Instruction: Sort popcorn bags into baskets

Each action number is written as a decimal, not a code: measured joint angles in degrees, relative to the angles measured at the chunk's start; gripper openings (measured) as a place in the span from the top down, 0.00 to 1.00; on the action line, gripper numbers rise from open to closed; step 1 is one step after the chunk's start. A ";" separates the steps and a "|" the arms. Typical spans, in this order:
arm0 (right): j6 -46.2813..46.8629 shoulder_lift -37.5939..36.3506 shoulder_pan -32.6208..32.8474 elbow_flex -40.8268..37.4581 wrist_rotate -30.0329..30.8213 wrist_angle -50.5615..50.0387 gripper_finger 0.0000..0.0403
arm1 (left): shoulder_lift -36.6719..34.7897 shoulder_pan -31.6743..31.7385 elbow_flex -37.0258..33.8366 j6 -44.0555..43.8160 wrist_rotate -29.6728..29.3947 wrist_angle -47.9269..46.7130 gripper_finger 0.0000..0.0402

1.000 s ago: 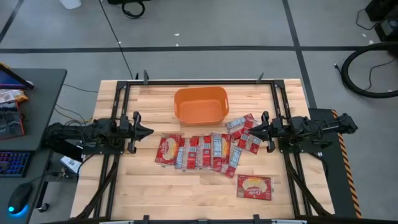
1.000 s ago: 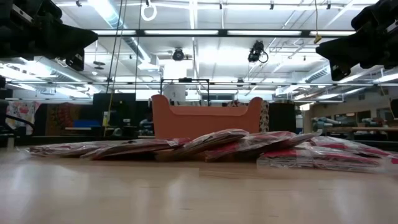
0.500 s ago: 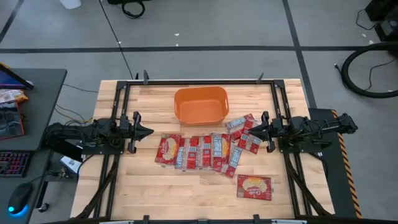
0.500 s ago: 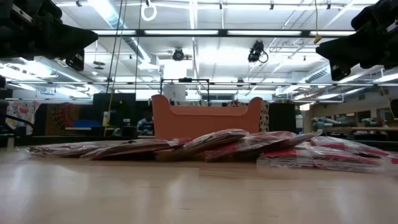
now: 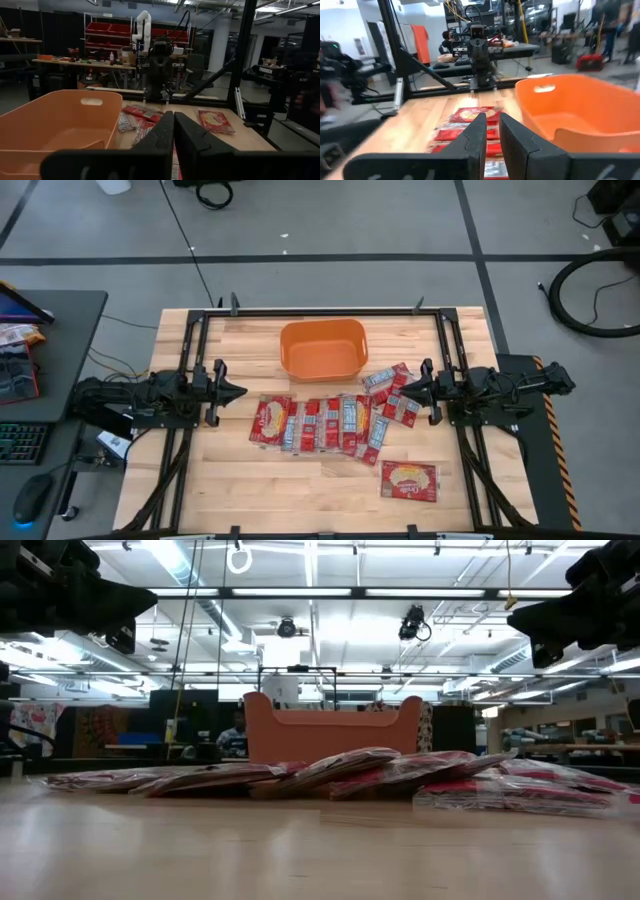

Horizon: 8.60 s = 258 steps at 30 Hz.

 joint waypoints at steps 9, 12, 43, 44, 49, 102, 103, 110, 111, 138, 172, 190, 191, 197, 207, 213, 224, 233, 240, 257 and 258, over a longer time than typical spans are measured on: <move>-12.63 0.13 -0.25 0.00 11.47 17.45 0.86 | -0.01 -0.01 -0.01 -4.23 0.00 4.29 0.96; -12.62 0.13 -0.58 0.00 11.40 23.54 0.86 | -0.02 -0.06 0.01 -5.27 0.03 6.38 0.96; 3.82 41.28 -3.98 16.63 0.55 11.54 0.89 | 0.00 0.00 -0.01 -3.93 -0.74 16.74 0.96; 2.43 43.95 -3.68 18.01 0.56 9.38 0.89 | 0.00 0.00 -0.01 -3.90 -0.74 16.74 0.96; -5.26 57.27 -0.16 26.38 4.96 -2.61 0.89 | 0.00 0.00 0.01 -3.89 -1.33 16.74 0.96; -27.84 93.78 13.86 56.10 21.23 -43.16 0.97 | 0.00 0.00 0.00 -0.22 -4.61 18.39 0.96; -26.47 93.27 13.86 58.13 20.83 -46.51 0.98 | 0.00 0.00 -0.01 -0.32 -4.60 18.40 0.96; -14.93 92.61 10.70 74.68 19.01 -62.93 0.98 | 0.00 0.00 -0.01 -1.03 -4.59 18.40 0.96; -14.30 92.61 10.10 76.49 19.55 -62.80 0.98 | 0.00 -0.01 -0.01 -1.03 -4.59 18.40 0.96; 5.89 100.47 -17.33 85.07 13.84 -48.78 0.98 | 0.00 0.00 0.01 -0.96 -4.59 18.40 0.96; -40.97 102.95 -2.38 75.60 -5.06 -37.59 0.66 | 0.00 0.00 0.01 -4.46 -4.57 17.34 0.96; -55.27 102.95 5.54 58.64 5.83 -14.45 0.59 | 0.00 0.00 0.00 -4.33 -4.57 17.77 0.96; -56.40 102.95 5.51 57.99 6.82 -13.60 0.59 | 0.00 0.00 0.00 -4.31 -4.58 17.80 0.96; -60.37 102.95 4.79 54.77 4.75 -3.31 0.60 | 0.00 0.00 0.01 -2.97 -4.59 18.05 0.96; -63.03 106.31 2.33 54.62 1.15 0.18 0.64 | 0.00 0.00 -0.01 -2.91 -4.59 18.19 0.96; -62.80 108.68 2.23 54.73 0.06 3.75 0.80 | 0.00 0.00 0.01 -2.82 -4.57 18.16 0.96; -58.04 102.62 3.71 58.38 14.11 -3.17 0.96 | 0.00 0.00 -0.01 -2.84 -4.59 17.94 0.96; -51.03 97.38 3.89 67.82 29.24 -15.98 0.98 | 0.00 0.00 -0.01 -2.82 -4.58 17.94 0.96; -49.73 96.29 1.68 71.10 36.52 -17.80 0.98 | 0.00 0.00 -0.01 -2.82 -4.59 17.96 0.96; -9.86 100.53 -14.05 71.54 28.68 -22.67 0.98 | 0.00 0.00 -0.01 -1.59 -4.59 18.57 0.96; -9.57 101.69 -14.91 71.54 28.71 -22.89 0.98 | 0.06 0.00 0.01 -1.49 -4.61 18.80 0.96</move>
